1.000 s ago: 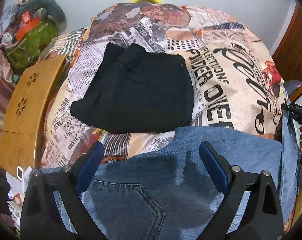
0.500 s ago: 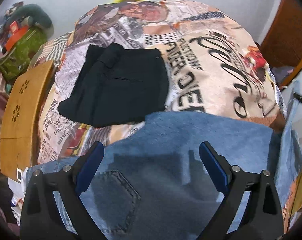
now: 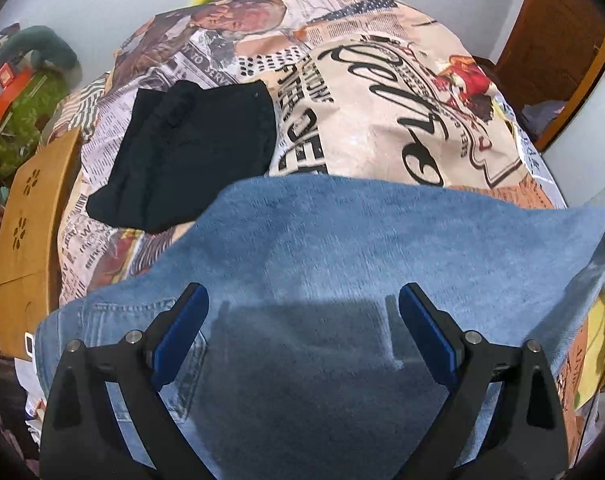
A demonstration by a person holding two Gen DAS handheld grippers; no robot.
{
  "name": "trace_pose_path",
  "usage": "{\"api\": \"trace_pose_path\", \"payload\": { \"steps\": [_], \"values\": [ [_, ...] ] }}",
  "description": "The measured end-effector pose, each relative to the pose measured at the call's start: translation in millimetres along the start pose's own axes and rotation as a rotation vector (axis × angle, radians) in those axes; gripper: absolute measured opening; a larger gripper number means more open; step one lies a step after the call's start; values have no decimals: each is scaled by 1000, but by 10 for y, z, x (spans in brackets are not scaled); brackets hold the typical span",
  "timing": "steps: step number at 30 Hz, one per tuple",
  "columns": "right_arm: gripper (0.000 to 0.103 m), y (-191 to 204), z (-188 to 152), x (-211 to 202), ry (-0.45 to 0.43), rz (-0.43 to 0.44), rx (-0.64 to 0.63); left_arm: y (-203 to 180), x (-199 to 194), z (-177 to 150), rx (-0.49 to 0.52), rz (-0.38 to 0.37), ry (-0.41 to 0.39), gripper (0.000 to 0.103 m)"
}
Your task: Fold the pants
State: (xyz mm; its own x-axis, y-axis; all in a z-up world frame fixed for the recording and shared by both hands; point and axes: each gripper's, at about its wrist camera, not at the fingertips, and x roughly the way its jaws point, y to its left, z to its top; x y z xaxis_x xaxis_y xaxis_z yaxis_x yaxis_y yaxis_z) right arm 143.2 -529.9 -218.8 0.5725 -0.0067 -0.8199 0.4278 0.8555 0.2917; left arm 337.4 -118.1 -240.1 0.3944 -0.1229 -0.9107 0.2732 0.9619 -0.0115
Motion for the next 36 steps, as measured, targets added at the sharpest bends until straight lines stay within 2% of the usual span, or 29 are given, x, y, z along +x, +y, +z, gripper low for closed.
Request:
{"api": "trace_pose_path", "payload": {
  "steps": [2, 4, 7, 10, 12, 16, 20, 22, 26, 27, 29, 36],
  "values": [
    [13, -130, -178, 140, 83, -20, 29, -14, 33, -33, 1, 2, 12, 97],
    [17, -229, -301, 182, 122, -23, 56, -30, 62, -69, 7, 8, 24, 97],
    [24, -389, -370, 117, 116, -31, 112, -33, 97, -121, 13, 20, 27, 97],
    [29, -467, -322, 19, 87, -53, 145, -28, 95, -136, 4, 20, 18, 97],
    [37, -517, -250, -17, 71, -58, 166, -37, 95, -136, 4, 23, 16, 97],
    [46, -574, -191, -5, 53, -55, 199, -88, 79, -159, 18, 43, -4, 97],
    [46, -665, -226, 285, 134, -89, 247, -161, 50, -191, 44, 57, -27, 97],
    [45, -730, -266, 395, 163, -70, 289, -179, 50, -206, 51, 59, -36, 98],
    [16, -800, -324, 453, 148, -66, 315, -178, 42, -211, 57, 51, -34, 98],
    [13, -790, -310, 429, 137, -68, 302, -181, 39, -205, 62, 47, -27, 98],
    [9, -756, -247, 355, 108, -68, 273, -203, 28, -201, 72, 46, -19, 98],
    [7, -450, 175, -189, -93, -21, 147, -440, -23, -267, 132, -17, 3, 97]
  ]
}}
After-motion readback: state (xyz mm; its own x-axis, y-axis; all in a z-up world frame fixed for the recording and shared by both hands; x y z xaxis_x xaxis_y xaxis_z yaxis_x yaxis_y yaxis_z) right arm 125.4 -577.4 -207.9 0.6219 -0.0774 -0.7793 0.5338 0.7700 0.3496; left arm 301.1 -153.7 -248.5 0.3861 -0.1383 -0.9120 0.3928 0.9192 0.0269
